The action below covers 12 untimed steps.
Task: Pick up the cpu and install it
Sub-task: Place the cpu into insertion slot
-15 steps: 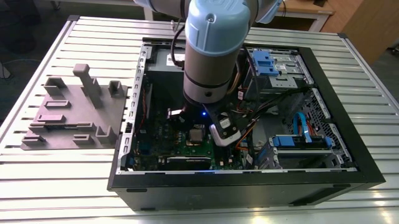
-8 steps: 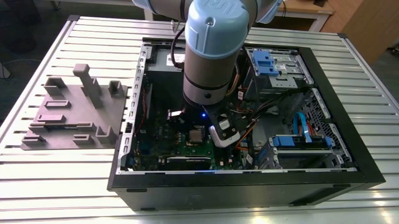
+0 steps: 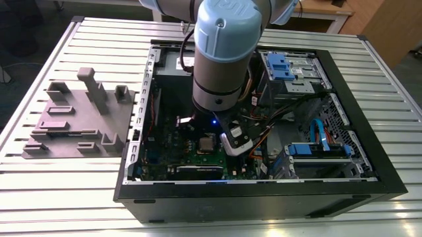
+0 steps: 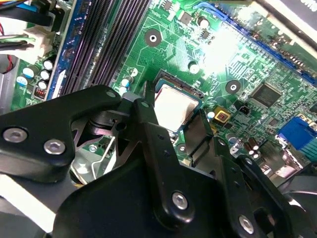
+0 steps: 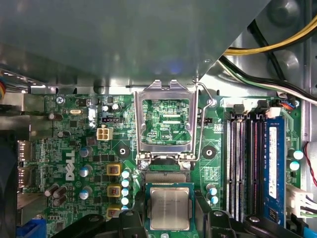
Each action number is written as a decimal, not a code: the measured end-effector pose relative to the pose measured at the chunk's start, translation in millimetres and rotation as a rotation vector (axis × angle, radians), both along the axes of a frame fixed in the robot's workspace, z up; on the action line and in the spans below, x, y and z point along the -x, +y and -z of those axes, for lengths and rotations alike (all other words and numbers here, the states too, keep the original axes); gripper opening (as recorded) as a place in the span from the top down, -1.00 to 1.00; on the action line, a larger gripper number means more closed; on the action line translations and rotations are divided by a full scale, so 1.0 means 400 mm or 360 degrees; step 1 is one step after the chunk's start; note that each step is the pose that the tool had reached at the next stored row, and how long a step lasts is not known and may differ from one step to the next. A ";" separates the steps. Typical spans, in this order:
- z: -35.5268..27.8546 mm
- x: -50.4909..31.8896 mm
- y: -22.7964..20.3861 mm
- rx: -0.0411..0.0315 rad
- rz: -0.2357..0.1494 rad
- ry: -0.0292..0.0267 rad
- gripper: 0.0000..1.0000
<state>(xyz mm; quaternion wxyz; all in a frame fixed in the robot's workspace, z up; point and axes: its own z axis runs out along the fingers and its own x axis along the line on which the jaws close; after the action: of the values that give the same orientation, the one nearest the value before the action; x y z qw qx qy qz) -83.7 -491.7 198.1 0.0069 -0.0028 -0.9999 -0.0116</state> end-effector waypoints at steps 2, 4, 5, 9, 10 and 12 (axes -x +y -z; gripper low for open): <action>0.005 0.000 0.000 0.0000 0.0000 0.00000 0.06; 0.010 0.000 0.000 0.0000 0.0000 0.00001 0.06; 0.013 0.000 0.000 0.0000 0.0000 0.00000 0.06; 0.020 0.000 0.000 0.0000 0.0000 0.00001 0.06; 0.022 0.000 0.000 0.0000 0.0000 0.00002 0.06; 0.026 0.000 0.000 0.0002 0.0000 0.00009 0.06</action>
<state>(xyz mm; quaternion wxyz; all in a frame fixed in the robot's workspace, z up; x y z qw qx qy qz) -83.9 -491.9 187.8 0.0072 -0.0028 -0.9999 -0.0111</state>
